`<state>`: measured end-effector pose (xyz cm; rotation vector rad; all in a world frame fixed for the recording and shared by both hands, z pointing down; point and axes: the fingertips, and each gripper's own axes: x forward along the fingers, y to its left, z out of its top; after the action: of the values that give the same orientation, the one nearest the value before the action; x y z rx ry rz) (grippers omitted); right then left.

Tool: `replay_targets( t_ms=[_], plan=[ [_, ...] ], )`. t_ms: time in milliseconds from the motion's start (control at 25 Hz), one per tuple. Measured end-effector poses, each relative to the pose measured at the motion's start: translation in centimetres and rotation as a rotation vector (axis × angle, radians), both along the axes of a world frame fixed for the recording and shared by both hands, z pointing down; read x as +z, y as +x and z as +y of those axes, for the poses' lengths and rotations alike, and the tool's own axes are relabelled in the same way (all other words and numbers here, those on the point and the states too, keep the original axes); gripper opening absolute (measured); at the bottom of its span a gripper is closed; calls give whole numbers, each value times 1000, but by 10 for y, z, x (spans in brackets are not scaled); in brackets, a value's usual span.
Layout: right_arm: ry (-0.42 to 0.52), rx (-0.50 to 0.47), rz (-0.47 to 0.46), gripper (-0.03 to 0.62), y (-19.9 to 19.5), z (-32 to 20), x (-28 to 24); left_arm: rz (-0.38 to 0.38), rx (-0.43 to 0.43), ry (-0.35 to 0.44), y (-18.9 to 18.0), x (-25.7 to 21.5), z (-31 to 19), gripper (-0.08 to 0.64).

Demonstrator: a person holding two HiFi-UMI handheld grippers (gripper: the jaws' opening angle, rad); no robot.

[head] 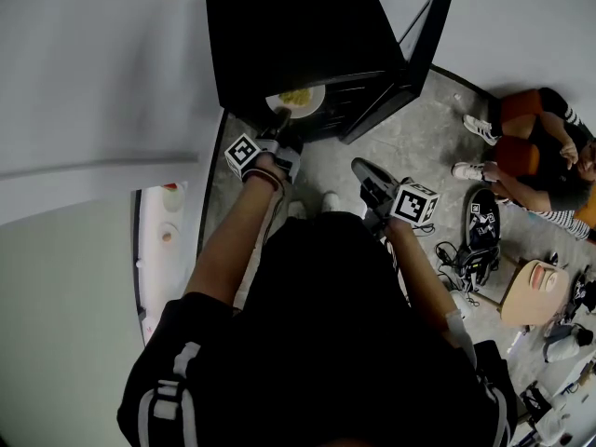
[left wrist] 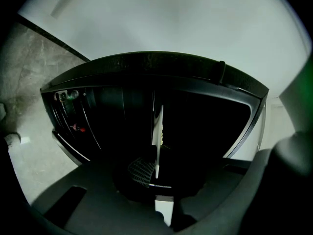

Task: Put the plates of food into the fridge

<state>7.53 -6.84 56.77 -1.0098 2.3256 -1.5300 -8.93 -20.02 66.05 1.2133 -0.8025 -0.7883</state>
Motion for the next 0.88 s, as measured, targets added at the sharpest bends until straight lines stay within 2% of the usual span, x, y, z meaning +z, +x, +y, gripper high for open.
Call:
replay_targets(
  t_ms=[280, 560, 800, 880],
  plan=[
    [5, 9, 2, 25, -1, 0, -4, 25, -13, 8, 1, -14, -5, 34],
    [14, 4, 4, 25, -3, -1, -4, 6, 0, 19, 0, -5, -12, 34],
    [10, 4, 0, 25, -3, -1, -4, 39, -13, 40, 3, -18, -14, 37],
    [8, 1, -2, 25, -4, 0, -3, 44, -22, 44, 2, -21, -14, 74]
  ],
)
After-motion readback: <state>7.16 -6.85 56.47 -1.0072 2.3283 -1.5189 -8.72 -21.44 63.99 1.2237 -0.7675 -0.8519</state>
